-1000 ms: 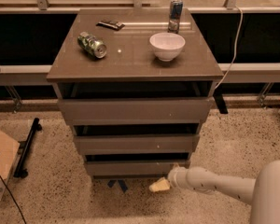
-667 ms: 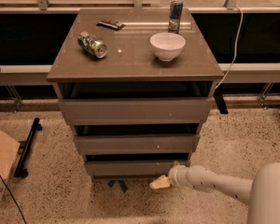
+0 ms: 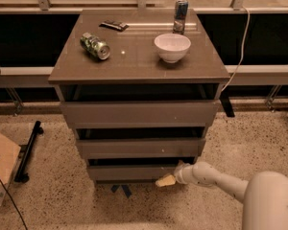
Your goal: Open bottom drawer
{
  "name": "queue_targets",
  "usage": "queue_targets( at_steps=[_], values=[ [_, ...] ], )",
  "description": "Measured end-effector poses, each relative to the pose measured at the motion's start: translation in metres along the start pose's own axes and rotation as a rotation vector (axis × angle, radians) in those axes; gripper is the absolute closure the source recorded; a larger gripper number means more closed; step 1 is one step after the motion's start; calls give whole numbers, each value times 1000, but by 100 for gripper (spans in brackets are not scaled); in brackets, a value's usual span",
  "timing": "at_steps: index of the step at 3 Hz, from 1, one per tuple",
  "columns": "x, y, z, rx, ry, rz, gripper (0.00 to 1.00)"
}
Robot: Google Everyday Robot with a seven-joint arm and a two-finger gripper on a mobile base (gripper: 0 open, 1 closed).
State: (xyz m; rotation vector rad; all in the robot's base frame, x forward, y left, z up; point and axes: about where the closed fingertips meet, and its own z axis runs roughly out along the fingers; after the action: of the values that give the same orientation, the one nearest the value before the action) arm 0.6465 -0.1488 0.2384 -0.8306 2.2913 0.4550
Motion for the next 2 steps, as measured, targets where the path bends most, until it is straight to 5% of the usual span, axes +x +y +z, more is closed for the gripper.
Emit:
queue_targets(
  at_steps=[2],
  values=[
    [-9, -25, 38, -51, 19, -13, 0]
  ],
)
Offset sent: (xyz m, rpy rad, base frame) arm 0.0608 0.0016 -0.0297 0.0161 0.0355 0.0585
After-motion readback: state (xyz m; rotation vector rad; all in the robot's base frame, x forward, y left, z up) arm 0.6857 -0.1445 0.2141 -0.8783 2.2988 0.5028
